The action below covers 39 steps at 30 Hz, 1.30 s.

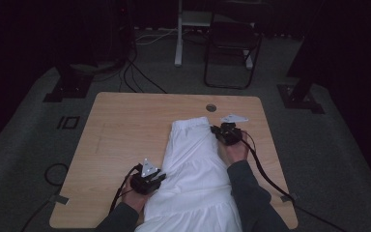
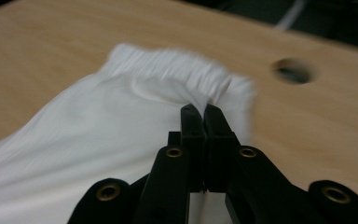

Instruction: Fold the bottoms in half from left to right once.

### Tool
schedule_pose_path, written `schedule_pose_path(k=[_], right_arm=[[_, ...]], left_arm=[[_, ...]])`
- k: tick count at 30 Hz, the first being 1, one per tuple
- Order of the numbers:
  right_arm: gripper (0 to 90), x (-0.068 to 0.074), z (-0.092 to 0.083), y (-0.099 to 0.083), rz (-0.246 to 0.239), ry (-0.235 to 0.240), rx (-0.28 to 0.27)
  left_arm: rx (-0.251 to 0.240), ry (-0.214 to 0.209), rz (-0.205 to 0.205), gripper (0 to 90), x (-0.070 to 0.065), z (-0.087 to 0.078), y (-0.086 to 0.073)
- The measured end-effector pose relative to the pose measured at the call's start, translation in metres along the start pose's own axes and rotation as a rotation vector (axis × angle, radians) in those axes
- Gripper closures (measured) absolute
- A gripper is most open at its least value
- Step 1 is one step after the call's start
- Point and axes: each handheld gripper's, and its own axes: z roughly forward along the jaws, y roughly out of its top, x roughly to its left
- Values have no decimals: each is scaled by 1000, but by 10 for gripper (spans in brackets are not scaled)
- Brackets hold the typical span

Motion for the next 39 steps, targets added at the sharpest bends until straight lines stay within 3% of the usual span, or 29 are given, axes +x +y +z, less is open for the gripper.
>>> schedule_pose_path(k=[1, 2, 4, 7, 8, 10, 11, 12, 13, 14, 16, 19, 20, 24, 27, 32, 37, 38, 39], right_arm=[[886, -2, 0, -2, 1, -3, 7], [879, -3, 9, -12, -20, -34, 61], [869, -3, 16, -19, -18, -40, 91], [834, -8, 37, -43, 29, -23, 170], [822, -11, 44, -52, 72, -2, 170], [822, -13, 44, -53, 91, 5, 163], [821, -13, 44, -53, 102, 8, 165], [819, -13, 44, -52, 94, 8, 168], [819, -13, 44, -52, 94, 8, 168], [818, -12, 44, -52, 104, 2, 169], [817, -11, 44, -53, 103, -3, 166], [817, -10, 43, -55, 105, -5, 155], [818, -10, 42, -56, 105, -1, 150], [819, -8, 38, -59, 119, 10, 148], [820, -5, 33, -62, 112, 17, 156], [820, 14, 8, -79, 79, 50, 170], [821, 28, -11, -92, 69, 82, 178], [815, 33, -17, -95, 37, 84, 188], [815, 33, -17, -95, 37, 84, 188]], left_arm=[[2, -1, 2, 681, -1, 0, 0], [2, -6, 1, 681, -1, 0, 0], [1, -17, -7, 679, 0, 1, 0], [26, -46, -11, 610, 4, -2, 3], [26, -48, -8, 554, 6, -4, 6], [-10, -63, -24, 547, 12, -10, 16], [-29, -58, -26, 536, 14, -13, 24], [-56, -31, -11, 527, 18, -13, 42], [-56, -31, -11, 526, 18, -13, 42], [-71, -9, 3, 526, 21, -6, 60], [-66, -3, 6, 526, 23, 1, 67], [-4, 7, 0, 524, 26, 32, 76], [54, 13, -2, 525, 25, 52, 72], [57, 4, -4, 538, 20, 60, 62], [44, -13, -23, 539, 17, 51, 52], [23, -26, 2, 541, -1, 26, 25], [9, -41, 14, 541, -10, 12, 10], [10, -43, 19, 540, -10, 11, 9], [12, -43, 20, 540, -11, 11, 9]])
